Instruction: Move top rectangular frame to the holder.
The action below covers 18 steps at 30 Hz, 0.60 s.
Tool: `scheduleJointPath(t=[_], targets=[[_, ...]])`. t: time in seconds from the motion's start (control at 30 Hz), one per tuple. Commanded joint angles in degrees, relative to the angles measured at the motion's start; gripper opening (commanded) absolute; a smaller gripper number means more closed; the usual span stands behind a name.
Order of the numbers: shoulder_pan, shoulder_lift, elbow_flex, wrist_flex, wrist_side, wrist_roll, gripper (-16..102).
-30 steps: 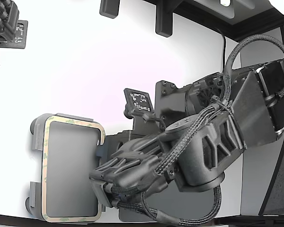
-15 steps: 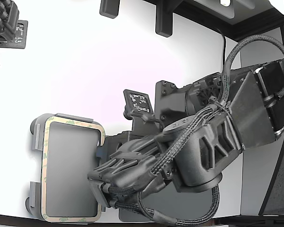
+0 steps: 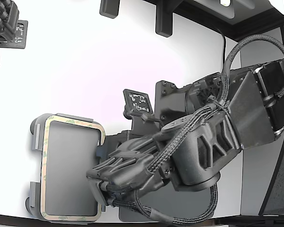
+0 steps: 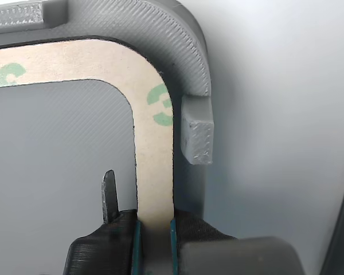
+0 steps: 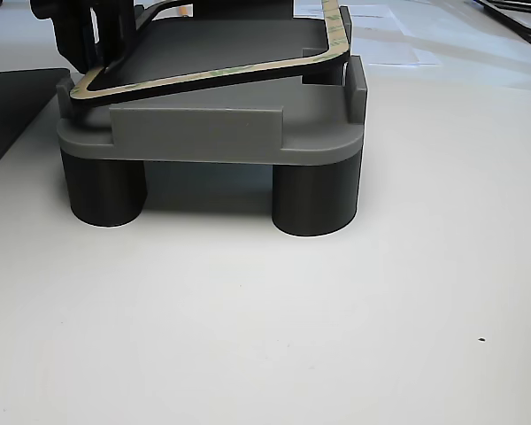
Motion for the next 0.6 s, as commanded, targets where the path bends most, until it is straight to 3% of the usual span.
scheduleJointPath(t=[0.0,0.2,0.27,0.3,0.33,0.37,0.57], targets=[[-0.9,1.0,-1.0,0.2,-0.2,-0.2,-11],[-0.9,0.9,-1.4,0.5,-0.2,-0.6,-4],[-0.9,1.0,-1.5,0.5,0.0,-0.7,4],[-0.9,1.0,-1.6,0.5,0.1,-0.9,19],[-0.8,1.0,-1.7,0.5,0.2,-1.1,54],[-0.8,0.9,-1.9,0.6,0.2,-1.8,97],[-0.4,0.3,-4.7,0.6,1.5,-4.0,100]])
